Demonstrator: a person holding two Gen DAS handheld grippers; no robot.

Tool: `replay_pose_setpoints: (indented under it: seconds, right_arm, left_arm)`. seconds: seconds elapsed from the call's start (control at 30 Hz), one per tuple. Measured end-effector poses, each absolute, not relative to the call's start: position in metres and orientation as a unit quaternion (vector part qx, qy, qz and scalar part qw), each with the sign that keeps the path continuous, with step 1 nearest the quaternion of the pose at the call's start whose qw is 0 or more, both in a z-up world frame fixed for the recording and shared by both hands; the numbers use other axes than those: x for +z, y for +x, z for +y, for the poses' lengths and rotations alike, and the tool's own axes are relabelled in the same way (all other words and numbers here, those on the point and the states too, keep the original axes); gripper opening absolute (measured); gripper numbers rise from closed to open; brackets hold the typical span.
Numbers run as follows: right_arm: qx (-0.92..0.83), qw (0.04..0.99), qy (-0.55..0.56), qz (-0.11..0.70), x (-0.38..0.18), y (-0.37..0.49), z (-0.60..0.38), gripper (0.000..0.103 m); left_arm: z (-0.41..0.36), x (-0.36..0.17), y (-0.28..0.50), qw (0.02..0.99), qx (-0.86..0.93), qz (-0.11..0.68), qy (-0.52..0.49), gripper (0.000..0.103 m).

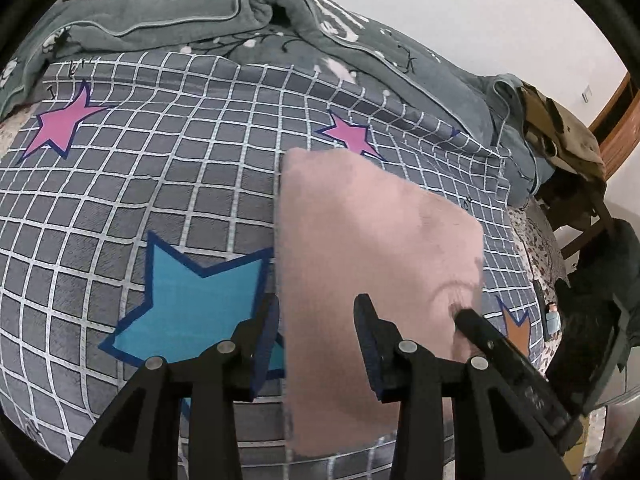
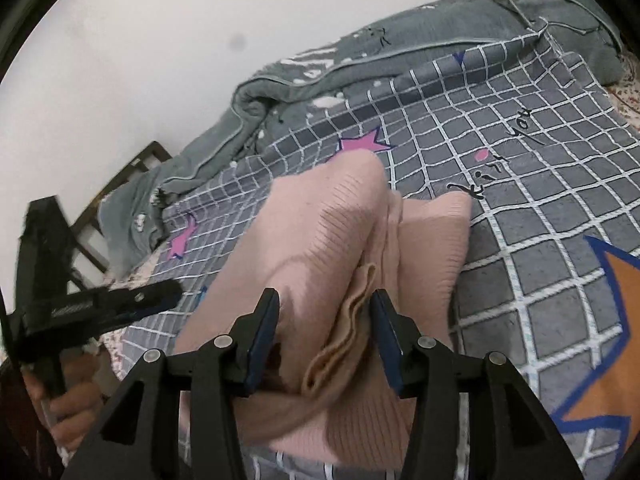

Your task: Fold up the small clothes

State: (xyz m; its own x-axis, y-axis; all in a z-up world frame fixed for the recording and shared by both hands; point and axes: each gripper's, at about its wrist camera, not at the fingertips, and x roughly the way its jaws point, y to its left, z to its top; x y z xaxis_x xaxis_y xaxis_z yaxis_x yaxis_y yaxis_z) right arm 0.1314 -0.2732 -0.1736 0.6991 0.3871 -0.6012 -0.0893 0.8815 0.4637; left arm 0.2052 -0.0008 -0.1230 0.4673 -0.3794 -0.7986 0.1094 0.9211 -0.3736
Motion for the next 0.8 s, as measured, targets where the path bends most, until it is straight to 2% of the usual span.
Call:
replay_pose_setpoints:
  seconds: [0.03,0.07,0.1,0.2,0.3,0.37,0.47,0.53,0.63,0.8]
  right_arm:
    - [0.127,0.899,0.202,0.366,-0.175,0.134,-0.272,0.046]
    - [0.125,0.901,0.198,0.366,-0.175,0.136,-0.27,0.04]
    - [0.131,0.902,0.191,0.365,-0.173,0.137,-0.266,0.023]
    - [0.141,0.926,0.141,0.32,-0.157,0.127,-0.262,0.019]
    - [0.138,0.932,0.164,0.293,-0.151,0.116,-0.287,0.019]
    - [0.102,0.925,0.182,0.319,-0.166,0.123,-0.305,0.02]
    - [0.101,0.899,0.209,0.371,-0.19,0.131,-0.317,0.028]
    - [0.101,0.904,0.2,0.364,-0.182,0.122,-0.321,0.038]
    - [0.094,0.92,0.183,0.333,-0.156,0.1,-0.322,0.045]
    - [0.134,0.921,0.162,0.328,-0.137,0.078,-0.299,0.049]
  left_arm:
    - [0.002,-0.125,0.206,0.845,-0.145,0.496,-0.136,0.037]
    - [0.003,-0.127,0.207,0.845,-0.147,0.497,-0.136,0.037]
    - [0.005,-0.129,0.208,0.844,-0.151,0.497,-0.135,0.037]
    - [0.006,-0.133,0.21,0.843,-0.157,0.497,-0.134,0.037]
    - [0.008,-0.134,0.209,0.844,-0.165,0.493,-0.131,0.037]
    - [0.007,-0.136,0.21,0.843,-0.169,0.492,-0.133,0.037]
    - [0.003,-0.139,0.211,0.839,-0.175,0.497,-0.135,0.037]
    - [0.002,-0.139,0.209,0.839,-0.178,0.496,-0.136,0.037]
    - [0.002,-0.14,0.208,0.838,-0.178,0.497,-0.141,0.037]
    - [-0.001,-0.138,0.204,0.835,-0.184,0.498,-0.146,0.037]
